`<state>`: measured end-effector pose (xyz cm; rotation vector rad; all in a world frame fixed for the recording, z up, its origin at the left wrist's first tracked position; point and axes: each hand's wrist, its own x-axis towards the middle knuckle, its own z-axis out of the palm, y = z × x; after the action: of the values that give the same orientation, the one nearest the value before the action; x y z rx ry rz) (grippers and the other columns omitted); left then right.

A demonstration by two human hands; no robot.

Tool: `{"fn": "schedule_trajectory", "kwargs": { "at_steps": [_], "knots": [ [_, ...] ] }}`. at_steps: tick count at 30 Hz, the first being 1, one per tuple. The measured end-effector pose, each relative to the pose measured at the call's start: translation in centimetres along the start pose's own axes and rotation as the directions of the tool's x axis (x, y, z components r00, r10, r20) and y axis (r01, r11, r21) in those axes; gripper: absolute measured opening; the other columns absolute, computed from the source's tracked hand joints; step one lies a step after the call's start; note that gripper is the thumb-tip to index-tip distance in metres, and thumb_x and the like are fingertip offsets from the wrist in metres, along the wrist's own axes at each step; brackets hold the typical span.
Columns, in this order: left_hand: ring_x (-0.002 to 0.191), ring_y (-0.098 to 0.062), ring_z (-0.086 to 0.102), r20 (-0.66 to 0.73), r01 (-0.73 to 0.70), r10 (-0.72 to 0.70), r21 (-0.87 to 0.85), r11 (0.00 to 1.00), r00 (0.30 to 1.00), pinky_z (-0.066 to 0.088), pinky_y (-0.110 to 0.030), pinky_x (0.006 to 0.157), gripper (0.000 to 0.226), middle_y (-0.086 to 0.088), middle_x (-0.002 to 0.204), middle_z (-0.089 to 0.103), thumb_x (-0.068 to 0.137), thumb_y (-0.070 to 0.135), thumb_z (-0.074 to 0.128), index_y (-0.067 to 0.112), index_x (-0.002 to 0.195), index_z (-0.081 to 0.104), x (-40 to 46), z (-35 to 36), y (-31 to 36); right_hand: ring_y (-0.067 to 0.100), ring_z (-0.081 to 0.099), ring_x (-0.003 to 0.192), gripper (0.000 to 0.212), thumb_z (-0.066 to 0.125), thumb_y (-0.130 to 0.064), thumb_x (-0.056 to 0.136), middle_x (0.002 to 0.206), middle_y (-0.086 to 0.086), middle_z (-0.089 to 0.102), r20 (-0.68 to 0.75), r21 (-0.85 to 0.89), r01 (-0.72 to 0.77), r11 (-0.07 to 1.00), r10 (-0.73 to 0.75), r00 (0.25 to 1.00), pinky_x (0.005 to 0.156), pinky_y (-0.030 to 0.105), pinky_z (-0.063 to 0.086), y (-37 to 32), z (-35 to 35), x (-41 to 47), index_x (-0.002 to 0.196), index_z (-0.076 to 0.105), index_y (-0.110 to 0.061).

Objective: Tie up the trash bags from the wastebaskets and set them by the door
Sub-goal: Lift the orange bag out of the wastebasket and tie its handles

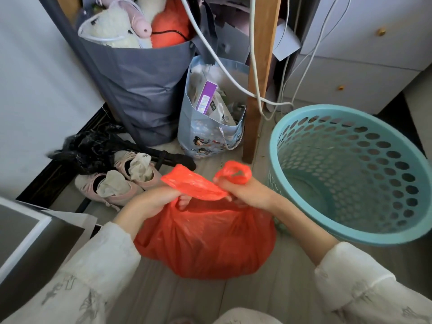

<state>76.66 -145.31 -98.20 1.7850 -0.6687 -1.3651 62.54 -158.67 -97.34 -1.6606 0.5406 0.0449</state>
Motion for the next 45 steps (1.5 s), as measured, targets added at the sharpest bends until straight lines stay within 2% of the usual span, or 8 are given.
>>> {"fn": "schedule_trajectory", "kwargs": {
  "at_steps": [6,11,16,19,23,27,38,45],
  "knots": [
    [0.056,-0.011,0.061,0.009,0.016,-0.014,-0.318,0.948,1.000,0.050,-0.020,0.059,0.028,-0.005,0.064,0.066,0.086,-0.006,0.041,0.004,0.085,0.067,0.3,-1.0,1.4,0.039,0.060,0.093,0.024,0.053,-0.027,0.086,0.093,0.022,0.068,-0.085,-0.750,0.013,0.661,-0.117,0.990,0.075,0.036,0.043,-0.3,-0.8,-0.1,0.087,0.070,-0.009],
    [0.045,-0.007,0.047,0.056,0.025,-0.014,-0.198,0.980,0.998,0.037,-0.016,0.044,0.024,0.004,0.051,0.051,0.078,0.015,0.059,0.007,0.100,0.062,0.1,-1.0,1.7,0.042,0.060,0.093,0.024,0.049,-0.016,0.082,0.093,0.021,0.070,-0.340,-0.664,-0.091,0.742,-0.191,0.921,0.077,0.041,0.050,0.0,0.0,0.2,0.091,0.071,-0.015],
    [0.065,-0.006,0.056,-0.127,-0.048,0.117,0.447,0.893,0.985,0.045,-0.023,0.060,0.045,0.015,0.071,0.058,0.064,0.037,0.078,0.028,0.098,0.052,0.8,1.1,1.8,0.040,0.055,0.073,0.019,0.054,-0.010,0.078,0.073,0.011,0.072,-0.441,-0.531,0.015,0.847,-0.292,0.849,0.071,0.035,0.045,-0.3,0.5,0.1,0.067,0.069,-0.016],
    [0.058,-0.008,0.052,-0.207,-0.098,0.266,0.587,0.803,0.942,0.041,-0.026,0.056,0.019,0.015,0.053,0.054,0.068,0.032,0.071,0.033,0.059,0.054,1.2,1.7,1.8,0.005,0.046,0.049,0.040,0.060,-0.008,0.076,0.041,-0.015,0.055,-0.406,-0.347,0.065,0.936,-0.213,0.889,0.057,0.027,0.036,-1.0,-0.1,-0.3,0.043,0.050,-0.028],
    [0.042,-0.012,0.058,-0.402,-0.124,0.248,0.309,0.943,0.882,0.046,-0.026,0.049,0.013,0.003,0.042,0.061,0.078,0.014,0.059,0.022,0.068,0.060,1.1,1.3,1.1,0.010,0.051,0.055,0.016,0.061,-0.013,0.082,0.063,0.009,0.066,-0.292,-0.177,0.088,0.980,-0.137,0.947,0.062,0.029,0.042,-1.2,-0.6,-0.7,0.068,0.068,-0.012],
    [0.091,-0.013,0.065,-0.390,-0.308,0.268,-0.043,0.950,0.881,0.050,-0.025,0.083,0.040,-0.003,0.100,0.070,0.080,-0.005,0.053,0.015,0.114,0.059,0.2,0.7,1.4,0.013,0.050,0.065,0.017,0.056,-0.013,0.087,0.069,0.016,0.061,-0.297,-0.077,0.157,0.985,-0.173,0.939,0.063,0.028,0.040,-1.4,-0.1,-0.7,0.086,0.068,0.000],
    [0.077,-0.016,0.069,-0.403,-0.382,-0.018,-0.881,0.281,0.915,0.054,-0.037,0.087,0.008,-0.007,0.084,0.069,0.091,0.012,0.050,0.011,0.087,0.058,-0.1,0.8,3.1,0.008,0.059,0.065,0.018,0.052,0.004,0.085,0.081,0.005,0.064,-0.308,0.076,0.257,0.963,-0.223,0.925,0.064,0.011,0.046,-2.2,1.3,-0.3,0.092,0.067,-0.003],
    [0.079,-0.017,0.063,-0.170,-0.079,-0.099,-0.800,0.594,0.980,0.047,-0.035,0.087,0.026,-0.005,0.086,0.065,0.095,0.030,0.039,0.013,0.096,0.058,1.0,1.3,2.7,-0.006,0.057,0.074,0.022,0.048,0.005,0.087,0.093,0.006,0.060,-0.341,0.039,0.290,0.956,-0.260,0.903,0.075,0.009,0.042,-2.3,1.7,-0.7,0.085,0.067,-0.004]
  ]
}}
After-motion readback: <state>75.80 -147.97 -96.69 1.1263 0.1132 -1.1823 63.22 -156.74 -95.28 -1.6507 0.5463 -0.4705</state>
